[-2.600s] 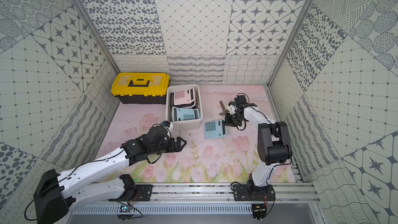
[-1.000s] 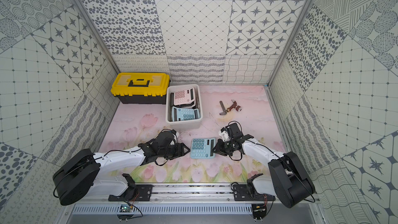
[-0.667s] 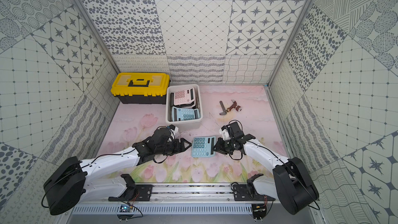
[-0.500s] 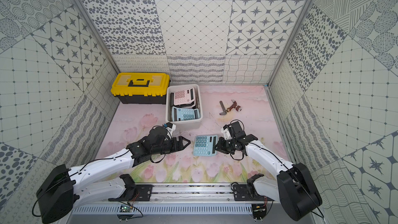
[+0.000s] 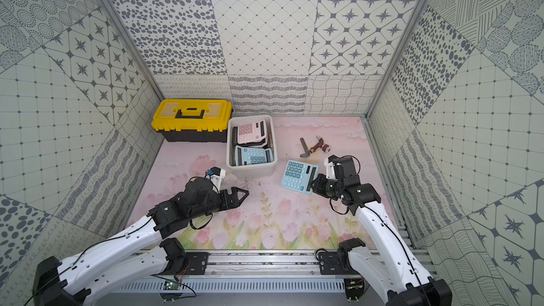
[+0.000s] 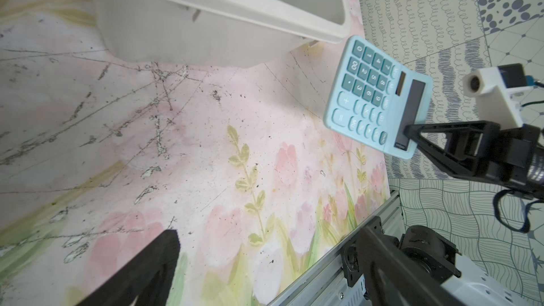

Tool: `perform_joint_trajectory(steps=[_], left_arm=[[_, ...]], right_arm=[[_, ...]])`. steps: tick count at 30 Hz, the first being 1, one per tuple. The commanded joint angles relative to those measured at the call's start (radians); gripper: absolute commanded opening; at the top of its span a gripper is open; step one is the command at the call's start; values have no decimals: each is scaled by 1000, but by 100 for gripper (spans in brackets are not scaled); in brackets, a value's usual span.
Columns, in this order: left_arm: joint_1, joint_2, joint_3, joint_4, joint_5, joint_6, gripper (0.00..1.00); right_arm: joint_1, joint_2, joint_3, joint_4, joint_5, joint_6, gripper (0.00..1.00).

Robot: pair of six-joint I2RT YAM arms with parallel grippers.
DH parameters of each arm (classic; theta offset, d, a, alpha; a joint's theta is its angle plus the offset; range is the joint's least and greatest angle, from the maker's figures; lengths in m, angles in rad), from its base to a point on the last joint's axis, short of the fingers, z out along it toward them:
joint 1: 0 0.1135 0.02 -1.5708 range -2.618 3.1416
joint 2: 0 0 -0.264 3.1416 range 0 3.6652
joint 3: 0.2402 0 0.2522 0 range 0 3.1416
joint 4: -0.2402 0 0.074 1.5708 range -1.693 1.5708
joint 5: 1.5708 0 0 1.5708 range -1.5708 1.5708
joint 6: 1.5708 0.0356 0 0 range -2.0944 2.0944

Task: Put the calculator in the storage box
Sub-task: Place the calculator in the storage box.

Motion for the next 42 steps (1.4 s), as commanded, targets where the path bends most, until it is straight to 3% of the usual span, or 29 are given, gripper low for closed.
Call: perform_joint_trajectory(steps=[1,12,27,42], left_arm=[[4,-44,1,-89,-81,31,100],[4,-82,-22,-83,-98,19,100],[4,-115,-45,-91,-117,8,100],[4,-118,-45,-102,-125,14,100]], right_arm=[[-2,7,98,16,-17,-34,0],[47,169,294,181,-198,41,0],[213,582,603,229,-221,26,0],[263,913,842,127,-250,-38,0]])
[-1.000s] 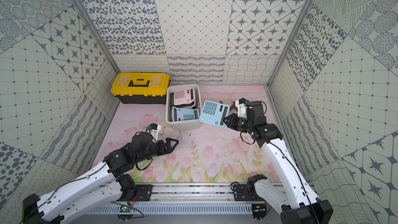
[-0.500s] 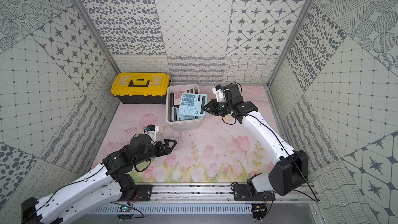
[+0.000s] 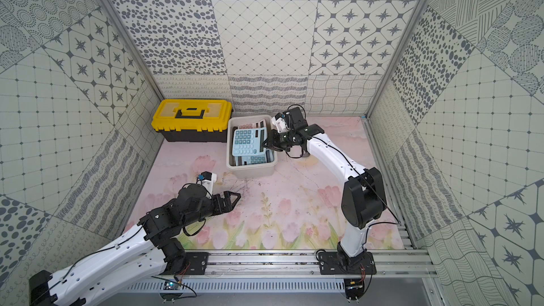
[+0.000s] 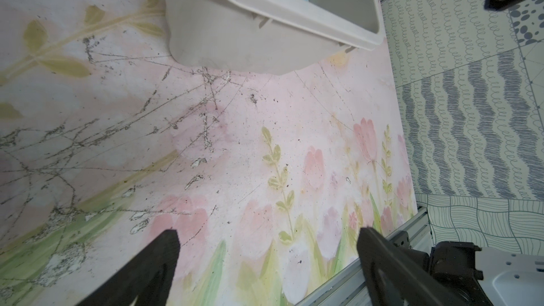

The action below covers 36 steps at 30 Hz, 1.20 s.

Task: Put the calculator in the storage box
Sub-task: Place the calculator in the storage box.

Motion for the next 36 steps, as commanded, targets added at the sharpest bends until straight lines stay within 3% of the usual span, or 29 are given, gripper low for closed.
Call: perform_joint_trajectory(steps=[1,8,12,21,28,36], left_arm=[[4,-3,2,-6,-30,12,100],[4,0,2,-4,-29,14,100],[4,6,8,-5,-26,14,100],[4,14,38,-26,-41,27,100],[4,52,120,-62,-85,80,100],[4,60,258,-178,-216,161,100]], right_arm=[[6,37,60,-16,-29,-44,0],[7,105,91,-59,-43,-74,0],[6,143,134,-105,-29,-101,9],[-1,125,177,-169,45,-141,39],[-26,65,162,-178,71,-152,48],[-56,-83,101,-180,154,-177,81]])
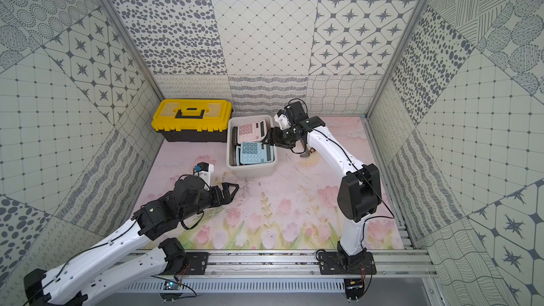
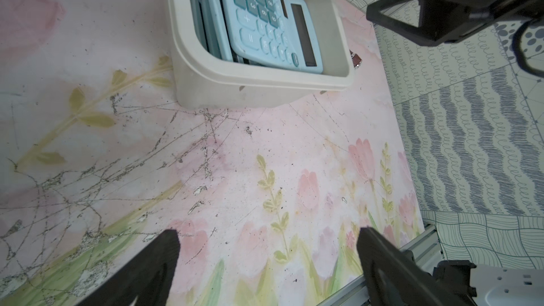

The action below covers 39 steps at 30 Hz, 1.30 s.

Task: Put the calculator in the storage box
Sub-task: Place the calculator in the storage box, then reset both arms

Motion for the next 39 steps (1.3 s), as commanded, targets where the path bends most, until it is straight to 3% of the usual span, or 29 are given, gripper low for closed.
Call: perform_joint_trajectory(steps=[1,3,8,14,24,30,39], left_arm=[[4,8,90,-94,-144,104,100],[7,30,133,-121,-184,124,100],[45,113,228,-148,-224,178,100],[208,142,237,-103,-183,205,100],[404,146,84,106,-246,319,100],[515,186,5,215,-258,354,100],[534,186,-200,530,-323,523,100]], right_arm=[[-13,-108,-38,15,72,-30,86],[-22,-155,-66,14,102,-40,97],[-44,-297,-175,45,201,-77,97],[-112,-518,-411,184,313,-96,97],[-302,-885,-887,474,451,-178,97],[-425,-1019,-1143,654,512,-146,97],[-545,-1088,-1441,928,591,-91,97]])
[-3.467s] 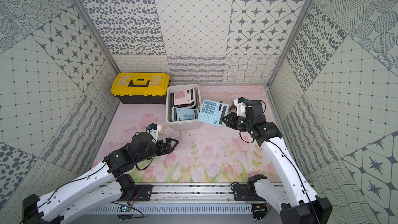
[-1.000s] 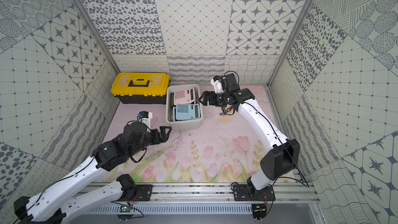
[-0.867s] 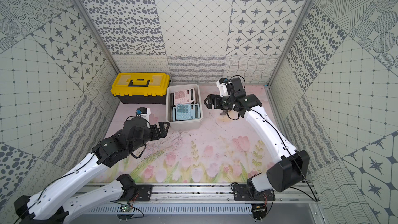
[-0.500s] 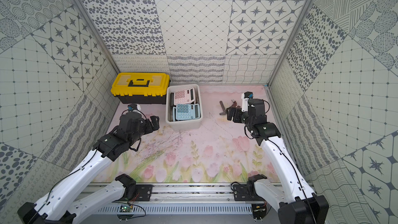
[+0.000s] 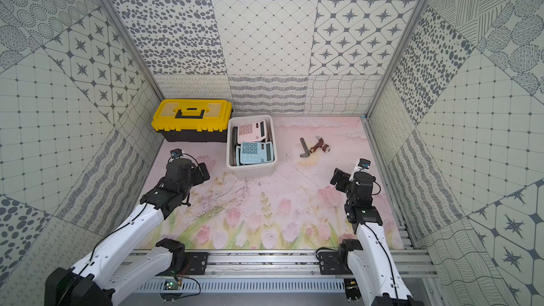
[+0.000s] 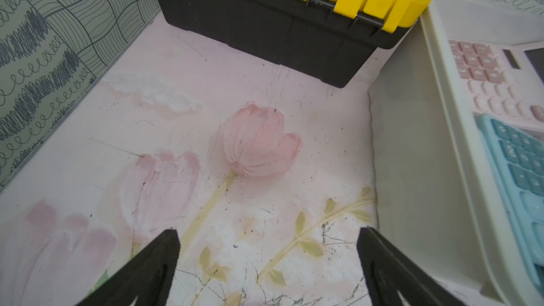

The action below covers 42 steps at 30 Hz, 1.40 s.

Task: Put the calculator in the storage box
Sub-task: Reset both arms

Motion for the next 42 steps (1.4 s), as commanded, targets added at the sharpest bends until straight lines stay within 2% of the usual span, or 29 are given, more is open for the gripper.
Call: perform_joint_trajectory(steps=[1,11,17,19,24,28,31,33,38,42], left_arm=[[19,-1,-111,315,-63,151,100],[18,245,-189,637,-94,203,100],[19,396,-214,821,-118,228,100],[18,418,-196,826,-92,234,100],[20,486,-147,829,-121,291,100],[30,528,-149,912,-113,341,100],[55,587,-180,1044,-72,358,100],[59,581,-152,969,-36,342,100],[65,585,-161,993,-27,347,100],[69,585,-156,982,-15,344,100]], right_arm=[[-11,-18,-70,204,79,19,97],[-11,48,-189,434,150,8,97],[-12,187,-183,607,165,-48,97],[-8,248,-171,658,155,-68,97],[9,390,-124,763,129,-124,97],[34,466,-91,809,110,-163,97],[49,509,-63,818,87,-181,97],[53,530,-54,830,73,-187,97],[54,606,-26,885,65,-182,97],[71,774,-42,1080,31,-197,97]])
